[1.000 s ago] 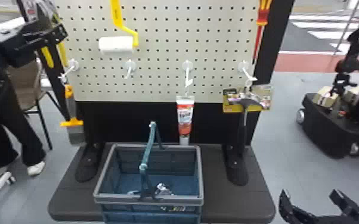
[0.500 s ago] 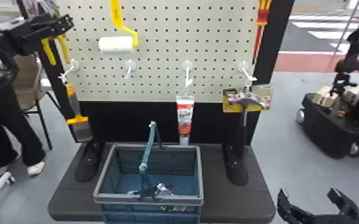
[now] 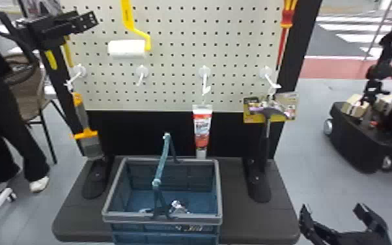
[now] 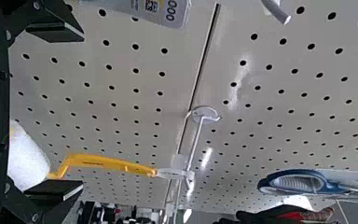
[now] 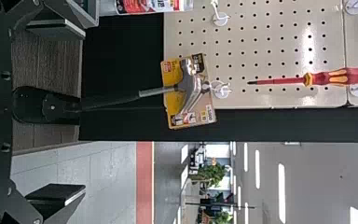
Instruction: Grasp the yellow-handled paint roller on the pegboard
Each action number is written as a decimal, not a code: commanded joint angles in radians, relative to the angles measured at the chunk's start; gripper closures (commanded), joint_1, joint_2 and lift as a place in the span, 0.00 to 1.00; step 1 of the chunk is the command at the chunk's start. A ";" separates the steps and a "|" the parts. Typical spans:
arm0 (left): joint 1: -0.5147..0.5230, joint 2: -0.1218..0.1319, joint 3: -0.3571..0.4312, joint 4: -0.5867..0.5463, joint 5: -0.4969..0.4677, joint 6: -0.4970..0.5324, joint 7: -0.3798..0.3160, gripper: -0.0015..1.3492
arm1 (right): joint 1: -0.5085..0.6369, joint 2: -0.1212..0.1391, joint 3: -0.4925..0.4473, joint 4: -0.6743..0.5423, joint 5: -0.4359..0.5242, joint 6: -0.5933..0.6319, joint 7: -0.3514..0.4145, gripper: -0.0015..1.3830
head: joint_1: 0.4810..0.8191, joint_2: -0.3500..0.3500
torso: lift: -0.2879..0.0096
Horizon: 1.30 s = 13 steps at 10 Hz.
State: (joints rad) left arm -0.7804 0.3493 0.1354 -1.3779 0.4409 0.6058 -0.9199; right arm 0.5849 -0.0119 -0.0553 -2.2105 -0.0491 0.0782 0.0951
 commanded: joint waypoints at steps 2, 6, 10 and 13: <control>-0.093 -0.009 -0.053 0.169 -0.013 -0.020 -0.089 0.09 | -0.007 -0.002 0.005 0.003 0.000 0.000 0.002 0.10 | 0.20 0.50 | 0.63; -0.155 -0.029 -0.115 0.230 -0.030 -0.017 -0.137 0.10 | -0.017 -0.008 0.014 0.012 0.002 -0.001 0.002 0.10 | 0.20 0.50 | 0.63; -0.235 -0.046 -0.227 0.321 -0.014 -0.027 -0.178 0.11 | -0.054 -0.023 0.035 0.042 -0.002 -0.014 0.002 0.10 | 0.20 0.50 | 0.63; -0.248 -0.064 -0.249 0.341 -0.030 -0.037 -0.183 0.47 | -0.052 -0.026 0.034 0.039 0.000 -0.018 0.000 0.10 | 0.20 0.50 | 0.63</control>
State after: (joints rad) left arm -1.0257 0.2891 -0.1087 -1.0376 0.4206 0.5679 -1.1030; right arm 0.5293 -0.0383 -0.0203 -2.1686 -0.0493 0.0607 0.0957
